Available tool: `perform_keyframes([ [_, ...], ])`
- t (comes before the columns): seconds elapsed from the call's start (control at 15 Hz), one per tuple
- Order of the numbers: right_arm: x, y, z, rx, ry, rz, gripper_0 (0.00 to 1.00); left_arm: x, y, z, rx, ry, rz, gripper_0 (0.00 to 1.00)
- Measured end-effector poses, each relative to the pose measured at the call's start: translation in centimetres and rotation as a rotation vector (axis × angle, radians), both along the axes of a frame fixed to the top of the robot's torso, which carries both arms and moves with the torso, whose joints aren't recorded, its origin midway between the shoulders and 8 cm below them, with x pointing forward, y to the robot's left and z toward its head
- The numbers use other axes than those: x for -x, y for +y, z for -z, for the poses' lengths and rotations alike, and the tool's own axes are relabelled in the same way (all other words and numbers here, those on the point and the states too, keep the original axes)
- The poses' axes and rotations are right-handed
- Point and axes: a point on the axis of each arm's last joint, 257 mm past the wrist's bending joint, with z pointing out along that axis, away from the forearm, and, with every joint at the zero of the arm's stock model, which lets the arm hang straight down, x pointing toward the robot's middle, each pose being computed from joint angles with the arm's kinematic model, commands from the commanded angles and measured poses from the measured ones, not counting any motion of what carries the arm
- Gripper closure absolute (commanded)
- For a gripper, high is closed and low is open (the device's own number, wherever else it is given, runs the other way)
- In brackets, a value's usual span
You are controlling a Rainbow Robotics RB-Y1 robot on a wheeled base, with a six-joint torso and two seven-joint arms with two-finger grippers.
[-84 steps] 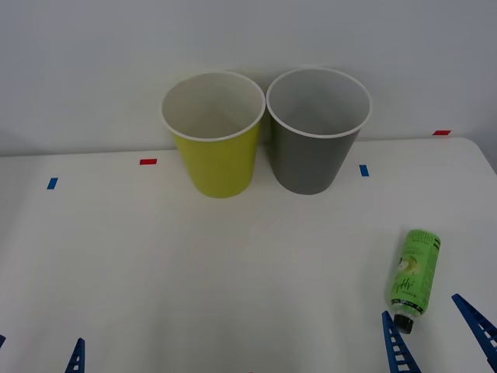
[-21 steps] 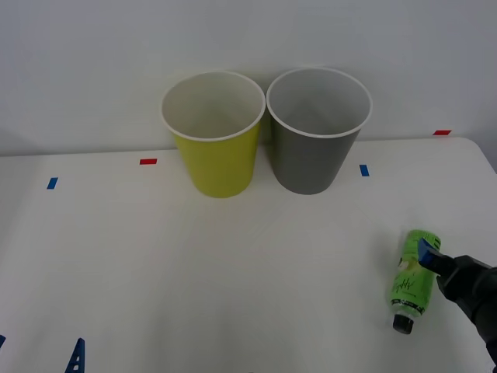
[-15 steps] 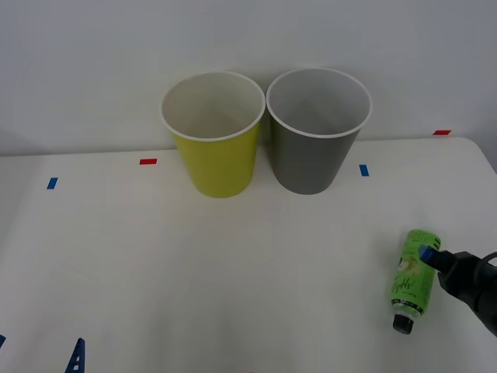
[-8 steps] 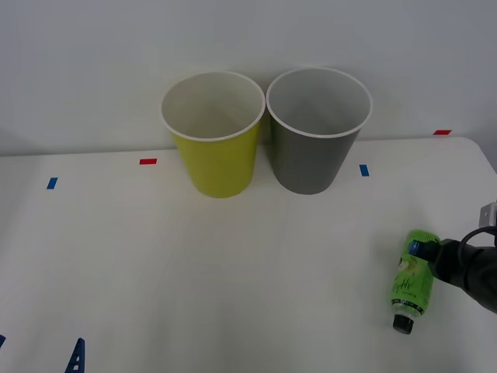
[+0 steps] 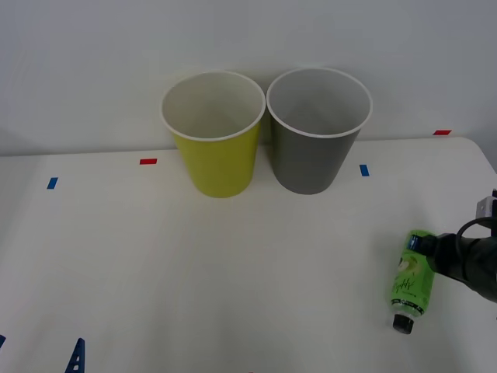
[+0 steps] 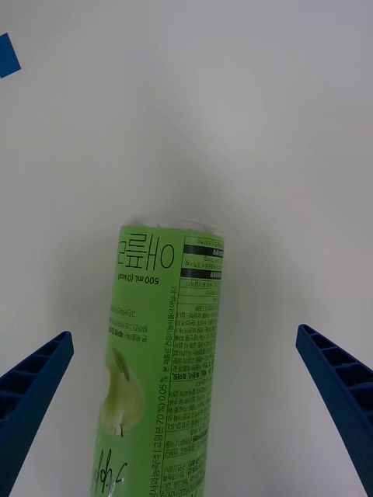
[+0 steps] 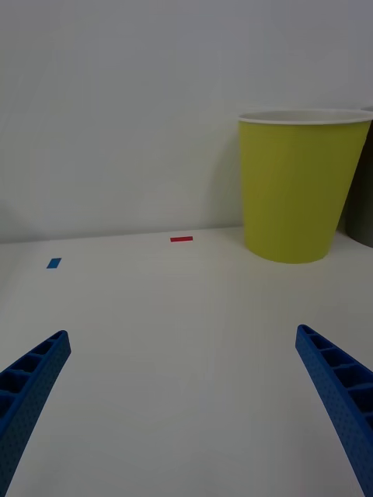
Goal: Put cans in the gray bin and PET bottles in the light green bin.
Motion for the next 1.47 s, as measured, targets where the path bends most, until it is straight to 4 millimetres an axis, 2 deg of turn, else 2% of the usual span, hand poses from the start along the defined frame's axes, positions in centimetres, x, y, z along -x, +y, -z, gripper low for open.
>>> perform_keyframes([
  [0.27, -2.0, -0.4, 1.2, -0.049, 0.047, 0.007, 0.0, 0.0, 0.0, 0.0, 0.0, 0.0, 0.0, 0.0],
  [0.6, -1.2, -0.7, 1.4, -0.051, 0.169, 0.008, 0.0, 0.0, 0.0, 0.0, 0.0, 0.0, 0.0, 0.0],
  [1.13, -2.1, -1.5, 2.4, -0.114, 0.254, 0.015, 0.0, 0.0, 0.0, 0.0, 0.0, 0.0, 0.0, 0.0],
  [1.47, -2.8, -1.1, 3.0, -0.131, 0.285, 0.033, 0.0, 0.0, 0.0, 0.0, 0.0, 0.0, 0.0, 0.0],
])
